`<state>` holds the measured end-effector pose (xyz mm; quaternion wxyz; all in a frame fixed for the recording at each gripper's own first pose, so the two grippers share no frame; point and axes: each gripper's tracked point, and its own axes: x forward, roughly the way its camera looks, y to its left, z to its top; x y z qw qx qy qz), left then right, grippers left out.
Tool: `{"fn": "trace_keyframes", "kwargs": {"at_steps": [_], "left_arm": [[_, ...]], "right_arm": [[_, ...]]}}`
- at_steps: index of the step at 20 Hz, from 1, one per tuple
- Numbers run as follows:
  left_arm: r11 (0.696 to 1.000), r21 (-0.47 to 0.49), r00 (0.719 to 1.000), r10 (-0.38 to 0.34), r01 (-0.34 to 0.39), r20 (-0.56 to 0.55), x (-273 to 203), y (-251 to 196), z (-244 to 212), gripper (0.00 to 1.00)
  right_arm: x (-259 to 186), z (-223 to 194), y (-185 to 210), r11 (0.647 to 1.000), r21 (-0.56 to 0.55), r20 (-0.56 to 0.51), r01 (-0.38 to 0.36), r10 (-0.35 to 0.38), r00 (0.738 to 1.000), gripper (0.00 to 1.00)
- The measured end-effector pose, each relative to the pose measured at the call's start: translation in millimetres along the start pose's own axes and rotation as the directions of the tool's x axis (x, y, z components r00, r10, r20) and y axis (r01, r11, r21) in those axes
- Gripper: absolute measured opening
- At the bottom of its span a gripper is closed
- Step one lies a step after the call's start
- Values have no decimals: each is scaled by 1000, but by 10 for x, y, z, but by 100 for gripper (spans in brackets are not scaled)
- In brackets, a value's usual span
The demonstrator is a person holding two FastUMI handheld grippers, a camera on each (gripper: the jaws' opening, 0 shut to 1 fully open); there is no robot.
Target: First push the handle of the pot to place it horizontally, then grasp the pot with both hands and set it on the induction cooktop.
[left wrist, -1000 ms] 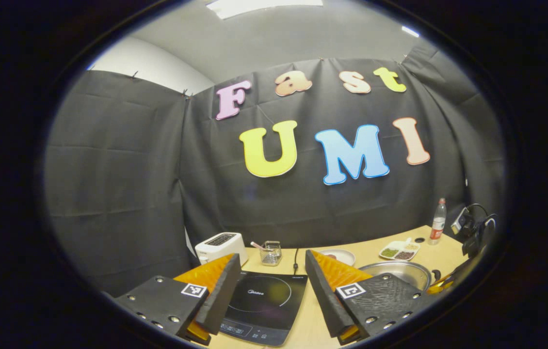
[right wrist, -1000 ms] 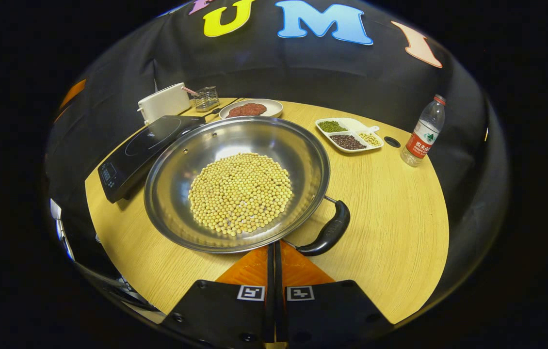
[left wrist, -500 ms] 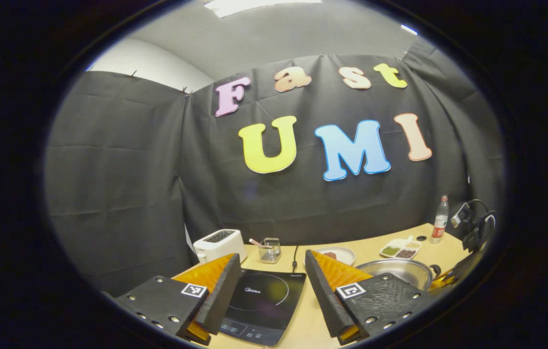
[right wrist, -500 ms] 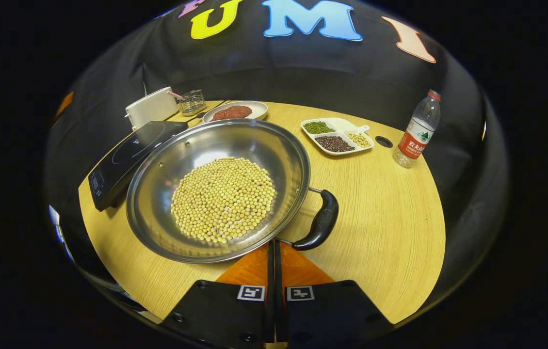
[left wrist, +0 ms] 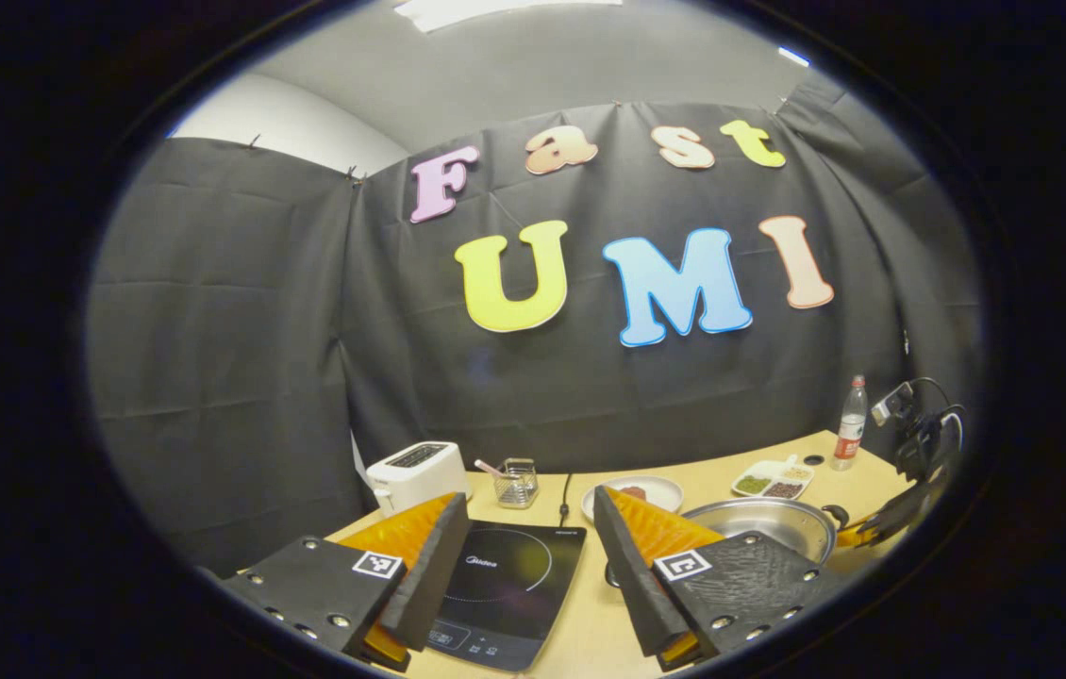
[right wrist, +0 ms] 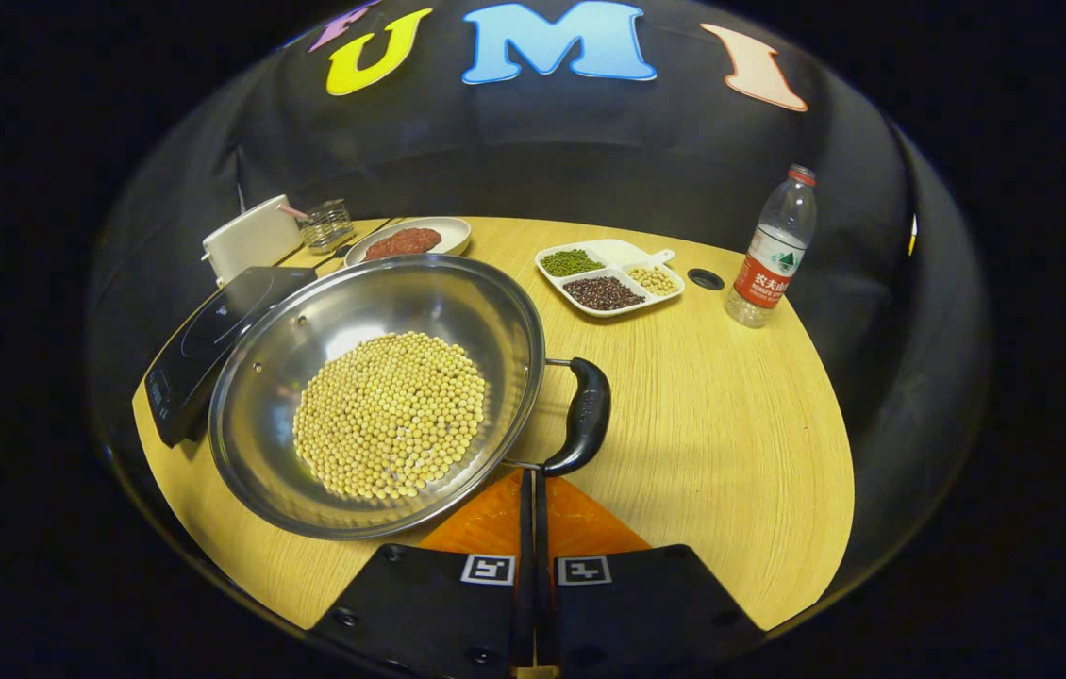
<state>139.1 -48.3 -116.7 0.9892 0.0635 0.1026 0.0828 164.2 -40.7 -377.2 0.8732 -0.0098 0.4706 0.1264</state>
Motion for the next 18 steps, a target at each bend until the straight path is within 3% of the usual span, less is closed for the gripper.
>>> {"fn": "trace_keyframes", "kwargs": {"at_steps": [3, 7, 8, 9, 10, 12, 18], "left_arm": [[1000, -4, 1000, -17, 17, -7, 12, -27, -42, 81], [999, -24, 999, -48, 48, -17, 76, -88, -122, 80], [998, -31, 998, -57, 56, -20, 92, -94, -147, 81], [997, -38, 997, -68, 67, -23, 127, -115, -169, 81], [996, -42, 996, -79, 78, -29, 162, -143, -193, 81], [994, -45, 995, -96, 95, -29, 236, -171, -226, 79], [985, -97, 984, -153, 144, -92, 537, -356, -510, 82]], "right_arm": [[-111, 148, -69, 999, 27, 79, 37, -39, 996, 3], [-389, 496, -115, 996, 72, 237, 60, -75, 969, 5], [-483, 553, -107, 994, 89, 264, 60, -82, 961, 13], [-539, 627, -105, 993, 99, 287, 58, -84, 954, 45], [-575, 666, -101, 993, 104, 302, 62, -90, 949, 59], [-608, 700, -81, 992, 106, 324, 69, -100, 941, 99], [-573, 722, -98, 991, 103, 330, 84, -113, 937, 98]]}}
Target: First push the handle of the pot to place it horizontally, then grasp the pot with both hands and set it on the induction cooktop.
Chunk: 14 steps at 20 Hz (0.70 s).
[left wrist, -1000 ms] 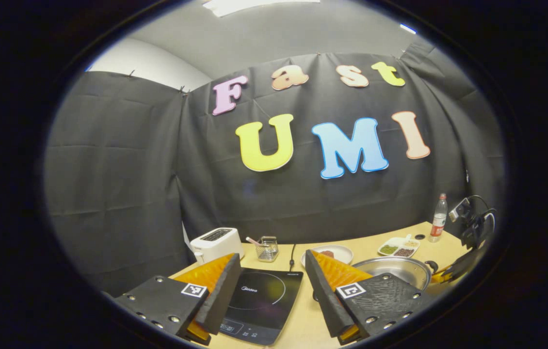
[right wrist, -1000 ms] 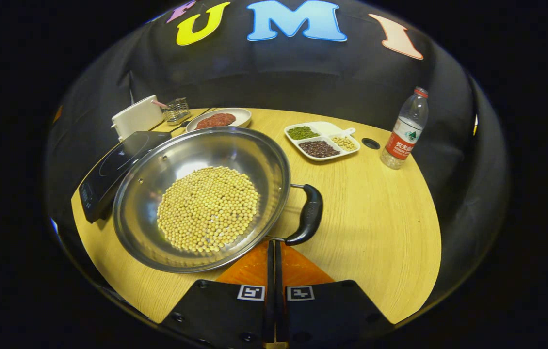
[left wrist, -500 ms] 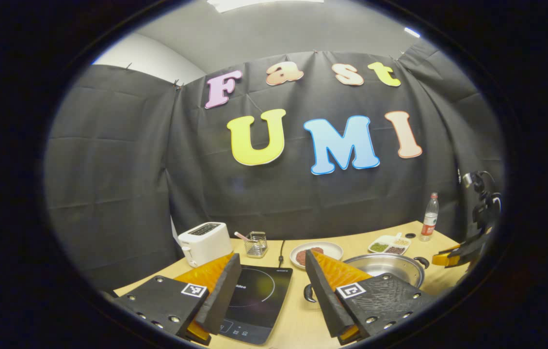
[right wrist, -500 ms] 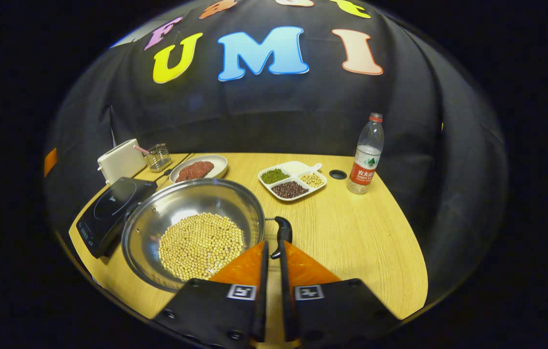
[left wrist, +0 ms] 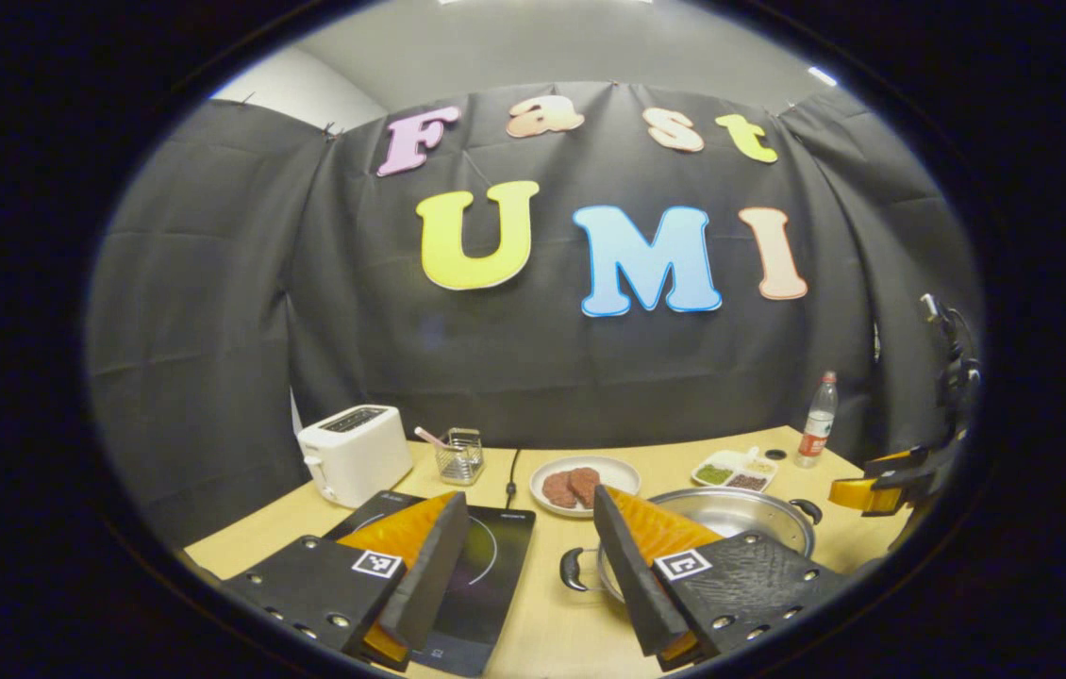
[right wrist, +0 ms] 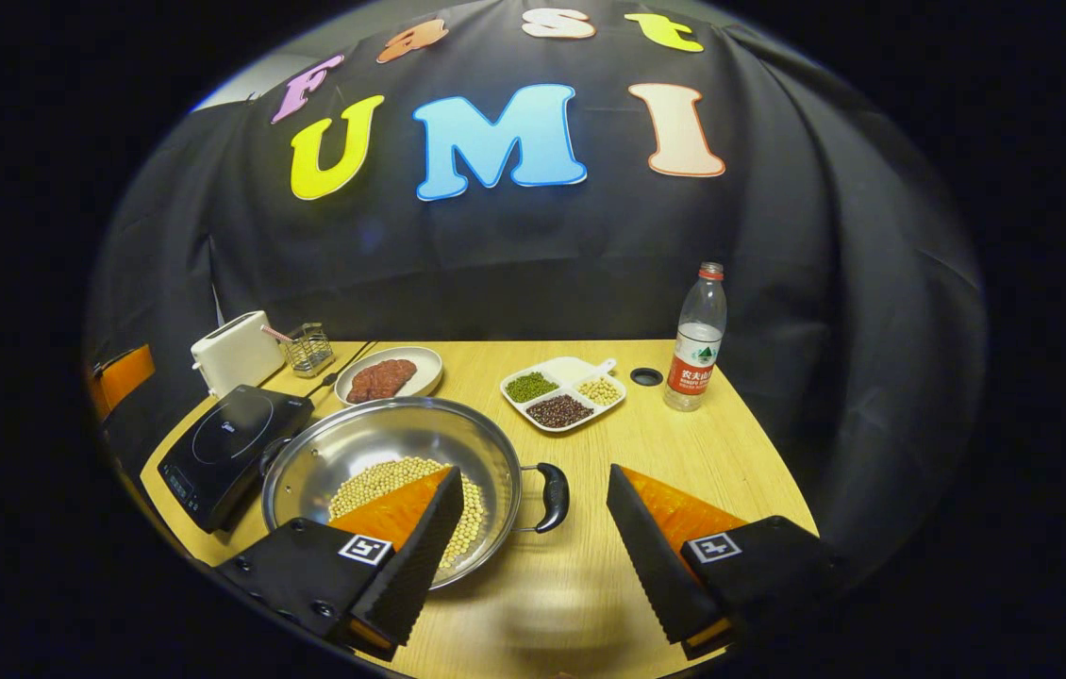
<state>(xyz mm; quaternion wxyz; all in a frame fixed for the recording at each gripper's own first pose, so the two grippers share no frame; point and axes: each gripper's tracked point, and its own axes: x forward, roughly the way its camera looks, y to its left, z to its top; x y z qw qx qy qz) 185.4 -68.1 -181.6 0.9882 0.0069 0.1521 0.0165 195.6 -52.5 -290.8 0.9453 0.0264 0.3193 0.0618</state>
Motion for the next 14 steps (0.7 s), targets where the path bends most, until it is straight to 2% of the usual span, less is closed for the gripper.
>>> {"fn": "trace_keyframes", "kwargs": {"at_steps": [1, 2, 3, 4, 5, 7, 8, 14], "left_arm": [[1000, -2, 1000, -4, 4, -13, 56, -33, -57, 79], [1000, -3, 1000, -13, 13, -26, 113, -71, -131, 79], [1000, -3, 999, -20, 20, -43, 170, -104, -197, 82], [999, -3, 998, -33, 33, -60, 226, -141, -268, 82], [999, -5, 996, -47, 47, -78, 284, -189, -340, 82], [996, -14, 989, -86, 84, -118, 412, -297, -494, 79], [995, -18, 985, -101, 100, -138, 473, -339, -563, 79], [988, -53, 958, -152, 143, -244, 806, -493, -958, 82]], "right_arm": [[5, 5, -6, 1000, 3, 0, 2, -2, 1000, 98], [25, 3, -10, 1000, 5, 2, 4, -4, 1000, 93], [44, 10, -27, 1000, 7, 2, 7, -7, 1000, 93], [73, 0, -33, 1000, 10, 2, 8, -8, 1000, 98], [94, -2, -45, 1000, 10, -2, 10, -10, 1000, 93], [143, -29, -53, 1000, 8, -10, 11, -11, 1000, 93], [179, -46, -52, 1000, 7, -15, 10, -10, 1000, 98], [355, -102, -40, 1000, 10, -34, 3, -3, 999, 98]]}}
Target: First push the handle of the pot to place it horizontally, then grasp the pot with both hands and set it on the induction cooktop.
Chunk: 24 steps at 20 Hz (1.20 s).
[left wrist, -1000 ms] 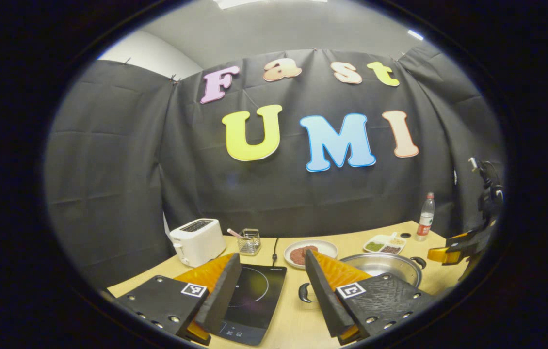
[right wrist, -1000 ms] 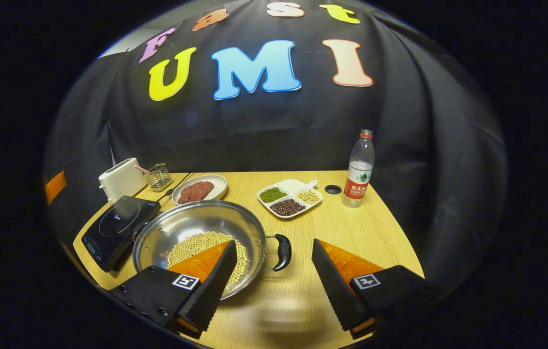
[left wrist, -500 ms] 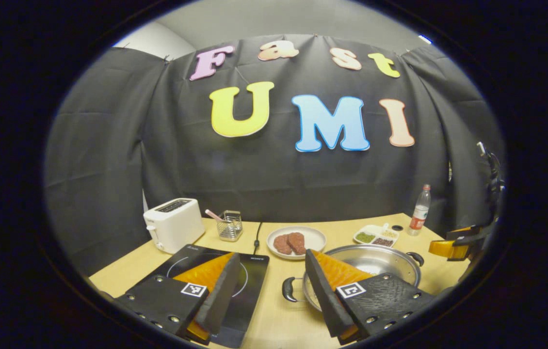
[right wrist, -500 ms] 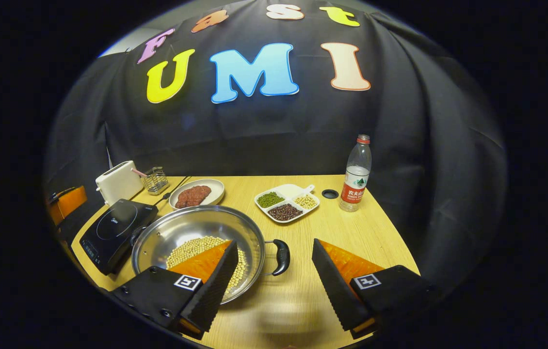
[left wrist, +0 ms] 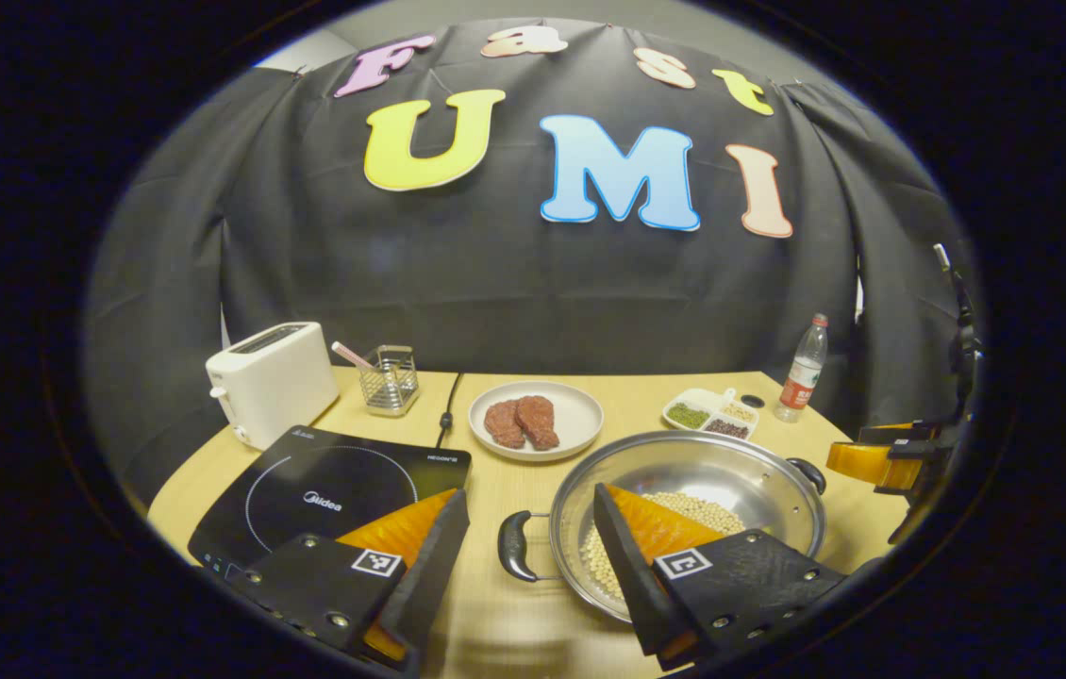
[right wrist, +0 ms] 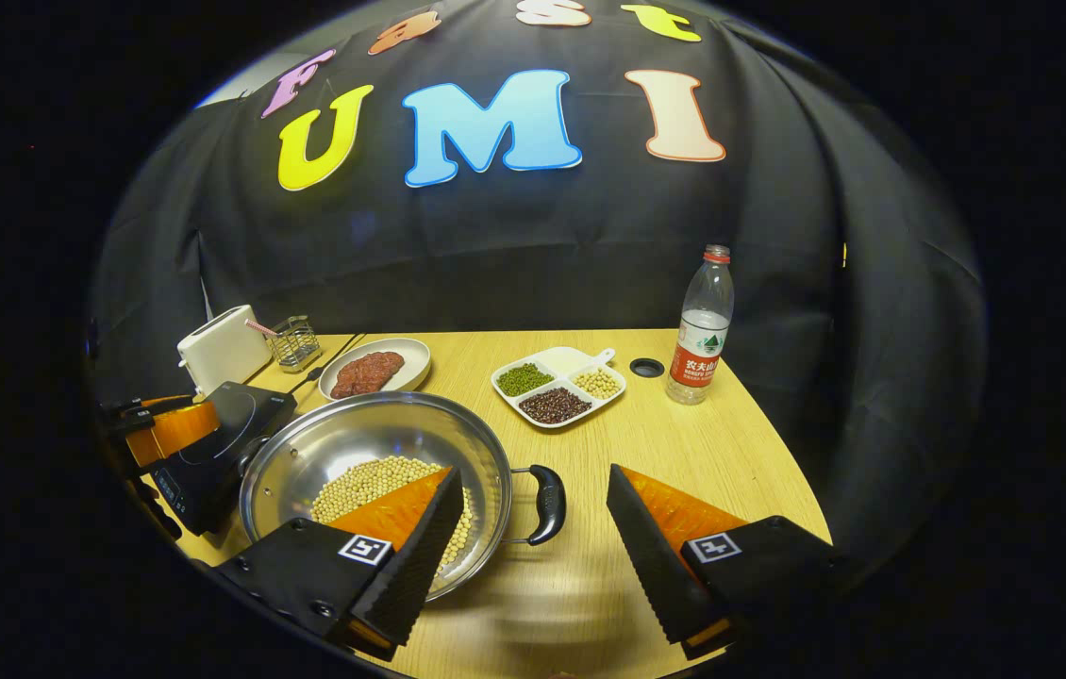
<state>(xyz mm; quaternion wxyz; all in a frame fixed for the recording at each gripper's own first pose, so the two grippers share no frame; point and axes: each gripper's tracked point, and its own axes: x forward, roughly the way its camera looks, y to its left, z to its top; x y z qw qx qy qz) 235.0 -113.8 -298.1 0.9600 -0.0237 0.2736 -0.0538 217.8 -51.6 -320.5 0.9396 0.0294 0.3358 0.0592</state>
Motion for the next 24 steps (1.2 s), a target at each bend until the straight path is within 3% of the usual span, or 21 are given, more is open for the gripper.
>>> {"fn": "trace_keyframes", "kwargs": {"at_steps": [11, 13, 22, 24], "left_arm": [[1000, -13, 985, -26, 24, -172, 472, -32, -498, 79], [1000, -15, 979, -30, 28, -200, 543, -44, -589, 82], [999, -37, 959, -32, 23, -280, 714, 13, -879, 79], [999, -41, 957, -27, 16, -290, 721, 34, -912, 82]], "right_arm": [[334, -145, -30, 1000, 18, -45, 7, -6, 999, 98], [391, -195, -14, 1000, 24, -64, 1, 0, 998, 98], [639, -400, -28, 999, 32, -135, 14, -9, 991, 98], [668, -471, -39, 999, 29, -162, 19, -14, 987, 98]]}}
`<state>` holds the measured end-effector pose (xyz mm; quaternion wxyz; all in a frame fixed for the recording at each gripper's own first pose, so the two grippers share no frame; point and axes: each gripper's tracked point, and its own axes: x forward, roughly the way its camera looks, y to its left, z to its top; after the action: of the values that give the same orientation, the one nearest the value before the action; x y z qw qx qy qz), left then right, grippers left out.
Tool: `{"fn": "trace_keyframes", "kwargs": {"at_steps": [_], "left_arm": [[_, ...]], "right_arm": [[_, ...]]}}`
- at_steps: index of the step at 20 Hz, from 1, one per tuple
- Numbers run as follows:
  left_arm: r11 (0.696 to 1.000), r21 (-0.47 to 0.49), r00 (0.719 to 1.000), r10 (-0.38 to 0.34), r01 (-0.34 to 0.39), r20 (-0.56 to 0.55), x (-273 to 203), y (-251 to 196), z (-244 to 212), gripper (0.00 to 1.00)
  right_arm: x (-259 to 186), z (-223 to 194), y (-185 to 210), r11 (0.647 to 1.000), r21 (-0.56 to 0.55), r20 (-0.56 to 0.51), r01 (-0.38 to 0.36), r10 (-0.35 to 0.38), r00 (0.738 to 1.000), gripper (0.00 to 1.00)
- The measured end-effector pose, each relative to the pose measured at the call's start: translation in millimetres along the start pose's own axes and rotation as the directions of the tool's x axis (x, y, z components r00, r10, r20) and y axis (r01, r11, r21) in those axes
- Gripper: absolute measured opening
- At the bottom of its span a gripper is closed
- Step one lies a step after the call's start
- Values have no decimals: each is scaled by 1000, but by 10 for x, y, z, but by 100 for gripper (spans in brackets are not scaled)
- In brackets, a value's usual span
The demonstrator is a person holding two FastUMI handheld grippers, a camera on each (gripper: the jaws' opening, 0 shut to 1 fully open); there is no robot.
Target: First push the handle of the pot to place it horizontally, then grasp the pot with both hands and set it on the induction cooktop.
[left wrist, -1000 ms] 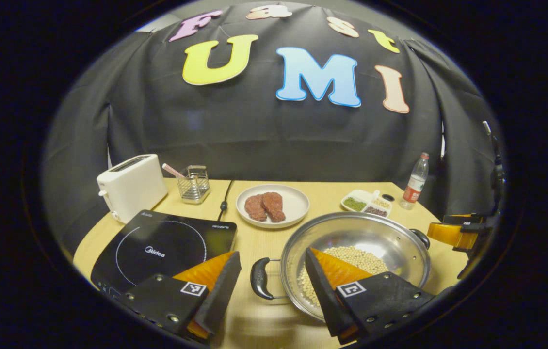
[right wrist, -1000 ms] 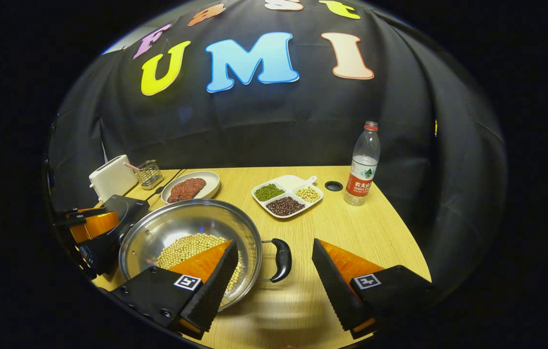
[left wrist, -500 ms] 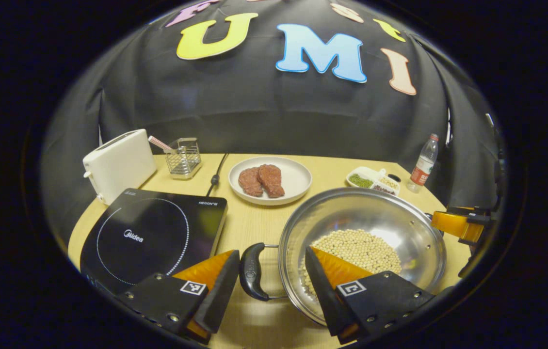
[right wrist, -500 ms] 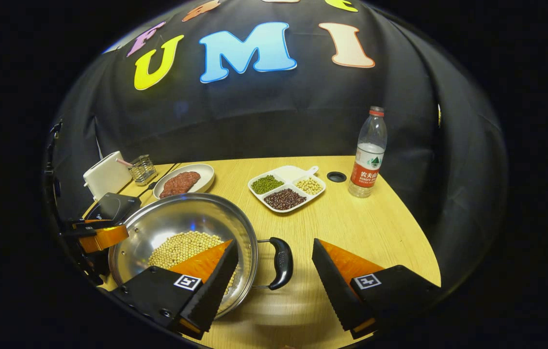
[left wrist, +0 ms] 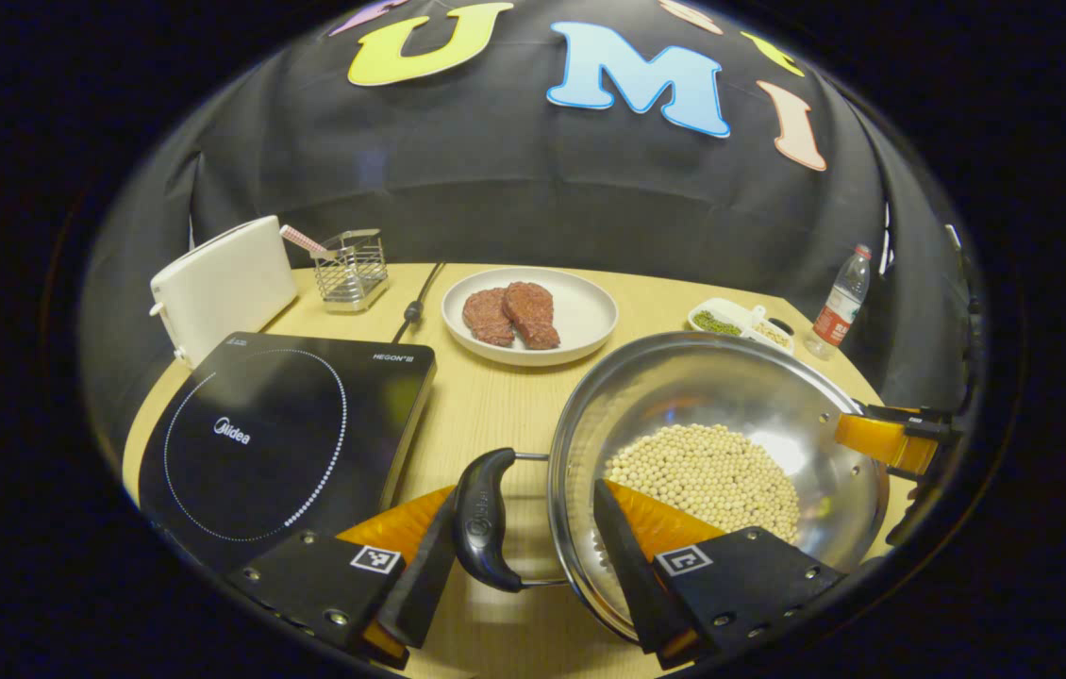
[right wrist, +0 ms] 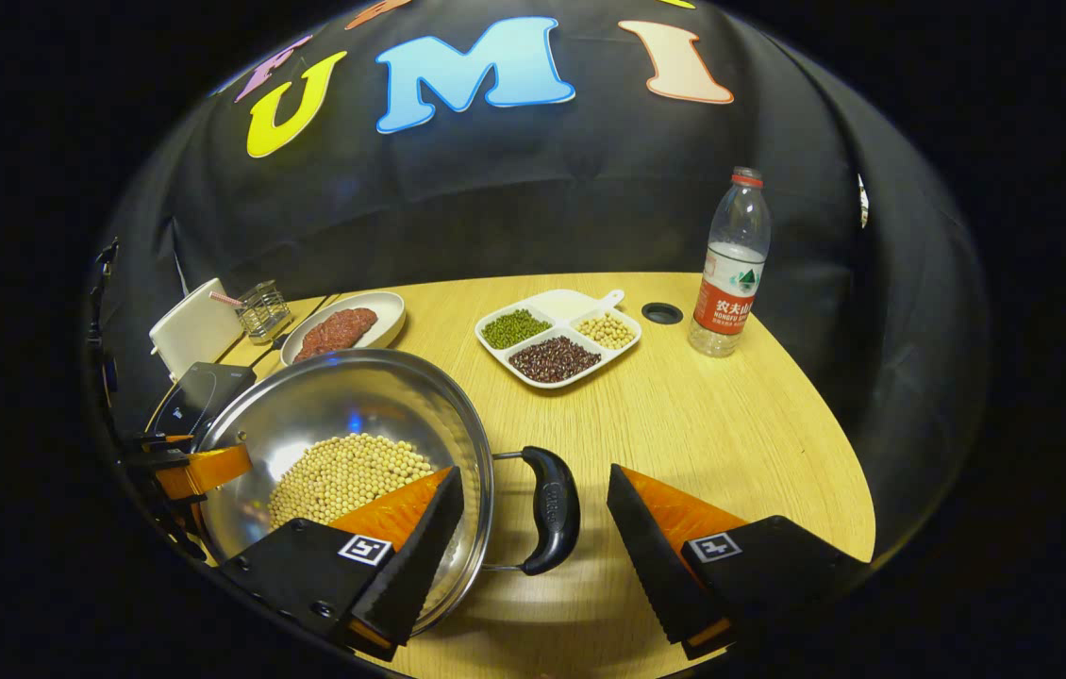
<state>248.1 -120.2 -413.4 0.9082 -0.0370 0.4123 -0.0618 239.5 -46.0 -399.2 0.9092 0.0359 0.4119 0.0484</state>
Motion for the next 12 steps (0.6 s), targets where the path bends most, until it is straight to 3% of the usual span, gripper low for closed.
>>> {"fn": "trace_keyframes", "kwargs": {"at_steps": [4, 7, 9, 10, 12], "left_arm": [[1000, 5, 1000, 15, -15, -1, 9, 22, 4, 82], [999, 9, 999, 47, -47, 7, 22, 96, 27, 82], [999, -4, 999, 32, -32, 7, 23, 50, 4, 82], [999, -6, 999, 40, -40, 4, 48, 47, 0, 68], [999, -8, 999, 48, -48, 2, 35, 43, -8, 69]], "right_arm": [[30, 9, 15, 1000, 0, 5, -3, 3, 1000, 92], [34, 8, 63, 1000, 0, 9, -15, 15, 1000, 72], [43, 13, 55, 1000, -13, 12, -12, 12, 1000, 67], [49, 10, 54, 1000, -16, 12, -13, 13, 1000, 65], [51, -2, 56, 1000, -15, 7, -17, 17, 1000, 67]]}}
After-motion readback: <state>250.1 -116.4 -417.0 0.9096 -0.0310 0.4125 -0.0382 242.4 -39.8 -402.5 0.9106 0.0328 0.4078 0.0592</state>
